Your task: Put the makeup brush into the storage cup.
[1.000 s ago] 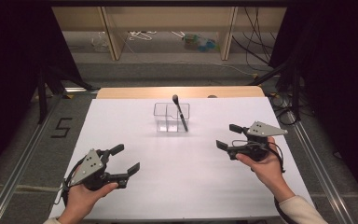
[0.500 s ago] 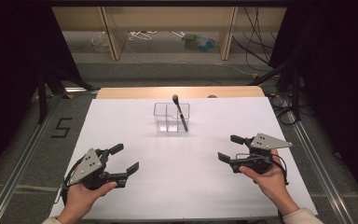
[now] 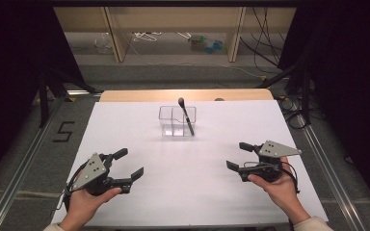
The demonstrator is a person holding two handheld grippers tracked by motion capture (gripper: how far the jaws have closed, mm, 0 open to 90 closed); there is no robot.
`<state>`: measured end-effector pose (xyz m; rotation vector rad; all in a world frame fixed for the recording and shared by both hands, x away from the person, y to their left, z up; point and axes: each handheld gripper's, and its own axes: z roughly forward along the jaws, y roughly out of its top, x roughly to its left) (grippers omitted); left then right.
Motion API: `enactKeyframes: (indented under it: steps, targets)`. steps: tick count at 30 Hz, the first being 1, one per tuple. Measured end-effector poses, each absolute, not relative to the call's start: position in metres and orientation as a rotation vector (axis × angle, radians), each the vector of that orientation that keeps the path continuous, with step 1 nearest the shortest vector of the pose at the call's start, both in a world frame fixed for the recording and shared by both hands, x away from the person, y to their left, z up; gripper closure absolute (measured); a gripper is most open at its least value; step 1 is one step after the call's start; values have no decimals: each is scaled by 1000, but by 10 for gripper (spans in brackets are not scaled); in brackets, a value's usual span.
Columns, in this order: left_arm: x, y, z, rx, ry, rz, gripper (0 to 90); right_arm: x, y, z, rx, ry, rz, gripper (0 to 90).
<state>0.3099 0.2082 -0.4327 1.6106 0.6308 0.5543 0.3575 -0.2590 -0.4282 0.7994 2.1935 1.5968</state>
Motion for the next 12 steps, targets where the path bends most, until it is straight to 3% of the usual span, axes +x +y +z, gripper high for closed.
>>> enactKeyframes:
  steps: [12]
  targets:
    - [310,208,-433,1612,631,552,159,357,-259,-428,793,2210,1557,162]
